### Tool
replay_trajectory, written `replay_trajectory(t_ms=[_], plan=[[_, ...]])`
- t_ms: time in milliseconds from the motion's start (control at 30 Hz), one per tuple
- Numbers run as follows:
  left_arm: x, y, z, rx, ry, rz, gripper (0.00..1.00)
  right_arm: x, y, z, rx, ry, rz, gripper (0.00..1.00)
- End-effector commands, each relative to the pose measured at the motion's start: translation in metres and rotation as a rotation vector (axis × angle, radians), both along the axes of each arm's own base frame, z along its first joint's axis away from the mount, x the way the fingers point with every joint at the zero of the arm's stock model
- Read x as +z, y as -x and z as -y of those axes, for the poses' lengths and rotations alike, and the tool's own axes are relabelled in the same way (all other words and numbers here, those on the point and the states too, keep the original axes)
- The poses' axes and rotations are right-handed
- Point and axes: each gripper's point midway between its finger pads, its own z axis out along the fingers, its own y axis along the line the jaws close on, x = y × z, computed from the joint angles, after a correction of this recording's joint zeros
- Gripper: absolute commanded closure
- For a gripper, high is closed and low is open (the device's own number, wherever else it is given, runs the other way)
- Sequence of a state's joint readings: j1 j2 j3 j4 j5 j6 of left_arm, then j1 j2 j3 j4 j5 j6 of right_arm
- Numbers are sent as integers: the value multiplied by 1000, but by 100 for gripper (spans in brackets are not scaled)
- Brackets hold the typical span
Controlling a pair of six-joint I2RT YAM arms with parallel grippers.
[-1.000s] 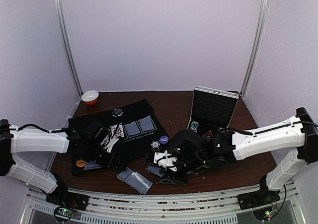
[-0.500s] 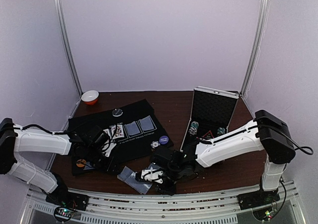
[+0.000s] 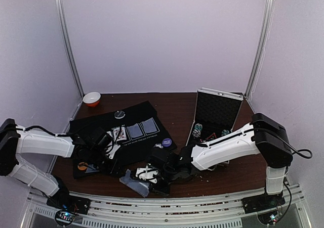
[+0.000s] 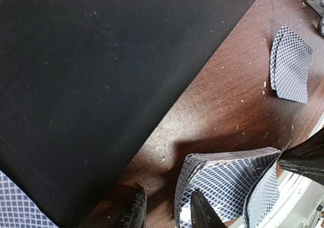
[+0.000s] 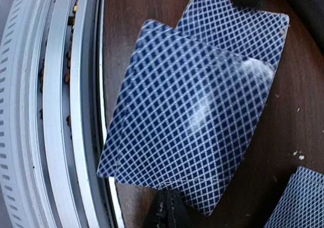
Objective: Distribute texas hold em gaming equipment
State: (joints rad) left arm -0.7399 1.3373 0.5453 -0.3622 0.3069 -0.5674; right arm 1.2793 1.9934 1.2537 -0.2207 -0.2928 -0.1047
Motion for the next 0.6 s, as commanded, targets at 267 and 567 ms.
replay_trajectory(t_ms=[267, 567], plan=[[-8, 8, -3, -29, -21, -13, 68, 9, -17, -43, -32, -89, 49, 97], [-2, 1, -5, -15, -36, 19, 68, 17, -24, -47, -89, -111, 36, 97]])
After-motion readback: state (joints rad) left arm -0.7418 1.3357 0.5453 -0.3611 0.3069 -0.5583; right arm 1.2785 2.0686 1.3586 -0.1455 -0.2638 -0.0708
